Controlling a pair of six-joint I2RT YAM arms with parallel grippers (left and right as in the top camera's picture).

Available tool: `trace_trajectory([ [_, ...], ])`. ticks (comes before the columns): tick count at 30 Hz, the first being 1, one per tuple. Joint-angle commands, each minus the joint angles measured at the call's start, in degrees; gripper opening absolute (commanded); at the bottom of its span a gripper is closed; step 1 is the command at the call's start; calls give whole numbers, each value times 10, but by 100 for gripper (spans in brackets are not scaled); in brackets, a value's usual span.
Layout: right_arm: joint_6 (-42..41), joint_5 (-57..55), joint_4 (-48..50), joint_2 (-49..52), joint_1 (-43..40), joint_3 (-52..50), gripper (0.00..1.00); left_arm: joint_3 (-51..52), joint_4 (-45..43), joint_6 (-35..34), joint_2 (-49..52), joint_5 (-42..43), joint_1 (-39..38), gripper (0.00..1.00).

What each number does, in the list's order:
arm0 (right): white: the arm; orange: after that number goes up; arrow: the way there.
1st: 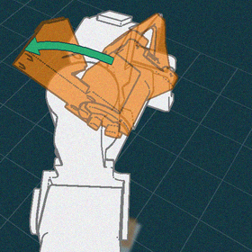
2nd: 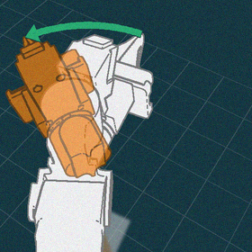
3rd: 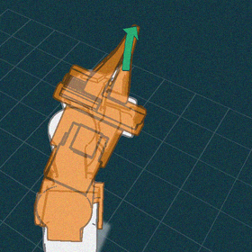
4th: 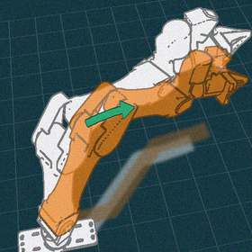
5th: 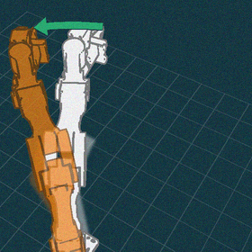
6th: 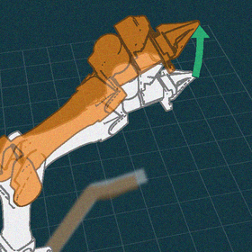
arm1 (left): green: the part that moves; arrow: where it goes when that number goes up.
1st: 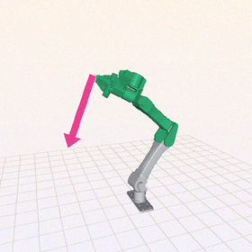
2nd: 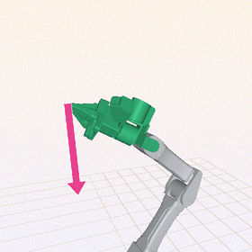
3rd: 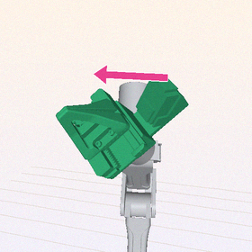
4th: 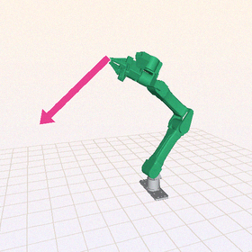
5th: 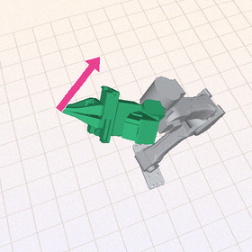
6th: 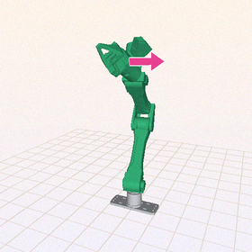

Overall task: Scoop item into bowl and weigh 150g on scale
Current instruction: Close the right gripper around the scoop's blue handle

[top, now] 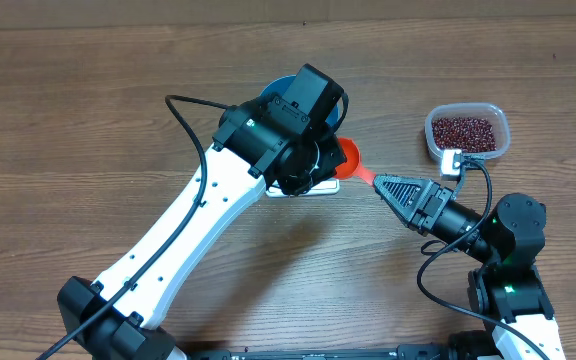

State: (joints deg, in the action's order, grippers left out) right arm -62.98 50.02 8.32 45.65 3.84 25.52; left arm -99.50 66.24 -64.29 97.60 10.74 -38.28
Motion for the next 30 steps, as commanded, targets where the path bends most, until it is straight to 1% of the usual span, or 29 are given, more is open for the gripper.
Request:
trace_trajectory([
  [1,-2,-3,5,0,3,16,38,-10,-6,8,-5,-2,-11,4],
  [5,-2,-3,4,0,3,16,38,-10,-11,-5,-5,-7,-12,4],
  [10,-2,-3,4,0,3,16,37,-10,-9,-5,-5,-13,-12,4],
  [18,-2,-3,5,0,3,16,23,-10,-9,-4,-5,-13,-12,4],
  [26,-2,-4,4,0,3,16,20,-10,-6,-5,-5,-13,-12,4],
  [30,-2,-4,4,0,3,16,17,-10,-5,-5,-5,-23,-12,4],
])
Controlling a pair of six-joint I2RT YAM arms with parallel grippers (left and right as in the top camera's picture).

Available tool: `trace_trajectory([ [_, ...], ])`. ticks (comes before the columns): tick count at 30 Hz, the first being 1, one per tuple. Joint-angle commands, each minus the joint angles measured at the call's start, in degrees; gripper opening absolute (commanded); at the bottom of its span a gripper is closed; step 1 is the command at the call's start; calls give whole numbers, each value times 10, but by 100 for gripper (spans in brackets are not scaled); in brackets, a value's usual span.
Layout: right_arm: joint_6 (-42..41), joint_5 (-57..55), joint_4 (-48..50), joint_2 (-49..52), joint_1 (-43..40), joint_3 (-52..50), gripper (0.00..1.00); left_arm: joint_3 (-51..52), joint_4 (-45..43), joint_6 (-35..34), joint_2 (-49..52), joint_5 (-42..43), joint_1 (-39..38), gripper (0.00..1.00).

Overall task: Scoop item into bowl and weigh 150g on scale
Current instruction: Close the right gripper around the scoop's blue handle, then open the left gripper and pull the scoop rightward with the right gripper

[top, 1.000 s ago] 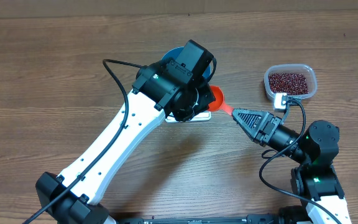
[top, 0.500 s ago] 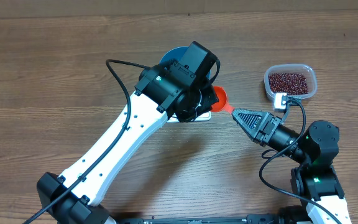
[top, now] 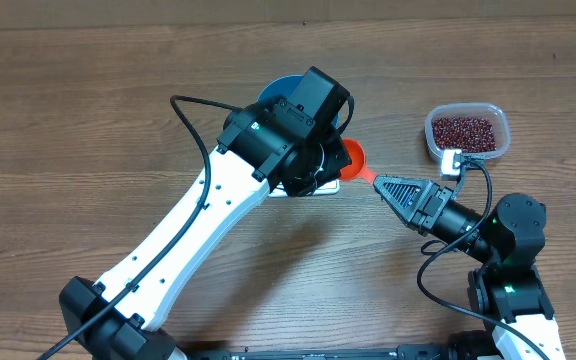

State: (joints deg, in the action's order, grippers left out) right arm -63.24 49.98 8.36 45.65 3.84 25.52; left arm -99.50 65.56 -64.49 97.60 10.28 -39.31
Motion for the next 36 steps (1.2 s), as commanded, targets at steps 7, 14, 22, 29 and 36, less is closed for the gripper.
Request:
trace_trajectory([
  [7,1,-3,4,0,3,16,4,-10,2,-3,-5,-19,-2,4],
  [14,1,-3,4,0,3,16,4,-10,1,-3,-5,-19,-2,4],
  [22,1,-3,4,0,3,16,4,-10,2,-2,-5,-19,-1,100],
  [29,2,-4,4,0,3,16,4,-10,2,-2,-5,-19,-1,99],
  [36,16,-4,1,0,3,16,4,-10,6,-2,-7,-16,-1,99],
])
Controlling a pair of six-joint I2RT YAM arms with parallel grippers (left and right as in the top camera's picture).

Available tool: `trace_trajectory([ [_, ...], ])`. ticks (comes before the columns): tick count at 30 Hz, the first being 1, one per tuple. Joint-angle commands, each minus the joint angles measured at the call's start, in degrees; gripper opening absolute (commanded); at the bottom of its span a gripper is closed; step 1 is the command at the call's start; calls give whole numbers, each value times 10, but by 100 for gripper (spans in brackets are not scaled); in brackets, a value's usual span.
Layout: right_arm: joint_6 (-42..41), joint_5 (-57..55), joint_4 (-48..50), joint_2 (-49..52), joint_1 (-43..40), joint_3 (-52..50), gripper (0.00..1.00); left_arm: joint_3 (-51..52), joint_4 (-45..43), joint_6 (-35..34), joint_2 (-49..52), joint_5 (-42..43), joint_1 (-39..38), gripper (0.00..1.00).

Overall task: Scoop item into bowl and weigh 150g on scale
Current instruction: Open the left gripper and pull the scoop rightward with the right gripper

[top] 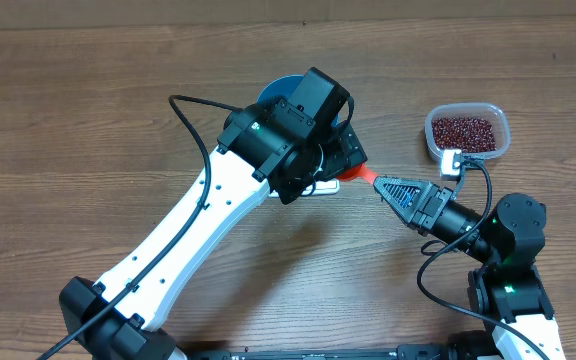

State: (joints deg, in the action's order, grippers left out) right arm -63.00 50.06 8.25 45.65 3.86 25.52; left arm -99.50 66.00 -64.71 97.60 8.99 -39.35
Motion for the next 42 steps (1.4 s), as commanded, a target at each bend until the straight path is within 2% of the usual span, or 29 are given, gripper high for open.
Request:
trace_trajectory([
  [1,19,-5,0,0,3,16,4,-11,2,0,-7,-3,0,99],
  [16,62,-43,-52,47,2,16,4,-11,2,42,-16,23,1,99],
  [22,82,-58,-61,83,2,16,4,-11,2,133,-18,30,1,100],
  [25,97,-77,-83,93,2,16,4,-11,2,181,-17,29,1,94],
  [29,110,-112,-119,96,2,16,4,-11,16,231,-18,29,1,93],
  [33,111,-129,-132,96,2,16,4,-11,31,271,-17,21,2,95],
  [35,124,-134,-140,96,2,16,4,-11,38,295,-17,9,2,99],
  [42,152,-201,-217,96,2,27,4,-11,62,305,-17,-21,2,100],
])
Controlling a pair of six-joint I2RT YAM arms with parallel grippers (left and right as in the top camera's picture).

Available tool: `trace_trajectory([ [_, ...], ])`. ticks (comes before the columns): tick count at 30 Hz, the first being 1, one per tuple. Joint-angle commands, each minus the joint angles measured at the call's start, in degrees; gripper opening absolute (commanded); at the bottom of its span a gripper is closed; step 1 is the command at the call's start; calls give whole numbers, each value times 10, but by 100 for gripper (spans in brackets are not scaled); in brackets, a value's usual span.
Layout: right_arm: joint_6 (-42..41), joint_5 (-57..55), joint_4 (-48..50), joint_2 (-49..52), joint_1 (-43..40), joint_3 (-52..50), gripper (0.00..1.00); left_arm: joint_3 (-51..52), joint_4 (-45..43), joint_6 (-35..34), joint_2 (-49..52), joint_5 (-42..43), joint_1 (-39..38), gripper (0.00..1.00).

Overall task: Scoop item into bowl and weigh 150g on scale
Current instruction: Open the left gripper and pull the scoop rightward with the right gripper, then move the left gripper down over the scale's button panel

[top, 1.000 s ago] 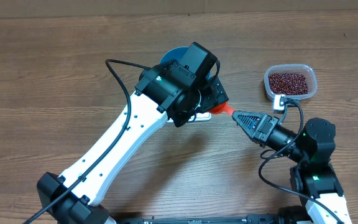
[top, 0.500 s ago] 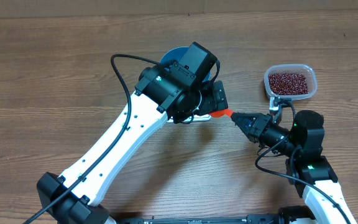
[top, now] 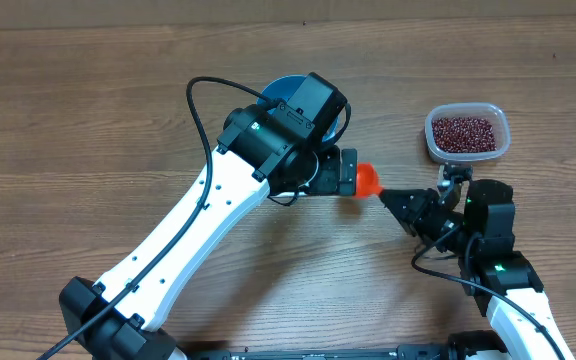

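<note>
Only the overhead view is given. The orange scoop (top: 368, 180) sticks out of my left gripper (top: 346, 172), whose dark fingers are shut on its left end. My right gripper (top: 385, 196) points at the scoop's right end from just below and right of it; its jaws are too small to read. The blue bowl (top: 280, 88) lies mostly hidden under the left wrist. The scale is out of view. A clear tub of red beans (top: 466, 132) stands at the right.
The left arm's white link (top: 188, 235) crosses the table from the near left. The right arm's base (top: 498, 270) stands near the front right, its cable looping beside it. The wooden table (top: 88, 120) lies bare at the left.
My left gripper has shifted right and slightly nearer with the scoop in it. The right arm has drawn back and turned, with its tip now at the scoop's lower right. The white edge below the left wrist no longer shows.
First my right gripper held the scoop by its handle beside the left wrist over the bowl. Then the left gripper's fingers covered the scoop's cup. Now the scoop sits in the left gripper, and the right arm has pulled back.
</note>
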State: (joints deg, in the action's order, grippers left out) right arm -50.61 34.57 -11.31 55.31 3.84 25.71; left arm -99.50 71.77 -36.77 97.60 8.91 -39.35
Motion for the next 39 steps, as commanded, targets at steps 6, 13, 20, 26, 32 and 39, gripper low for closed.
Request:
trace_trajectory([
  [6,69,-123,-148,-1,2,87,4,-11,4,26,-17,-24,2,100],
  [13,95,-195,-271,-1,2,162,4,-10,4,25,-17,-88,2,23],
  [20,102,-196,-281,-6,2,169,4,7,-6,25,-17,-161,-2,4],
  [26,100,-195,-279,-6,2,169,4,53,-27,25,-17,-191,-8,4],
  [32,100,-196,-278,-6,2,169,4,105,-82,26,-17,-192,-9,4],
  [39,100,-195,-276,-6,2,169,4,162,-139,40,-17,-192,-9,4],
])
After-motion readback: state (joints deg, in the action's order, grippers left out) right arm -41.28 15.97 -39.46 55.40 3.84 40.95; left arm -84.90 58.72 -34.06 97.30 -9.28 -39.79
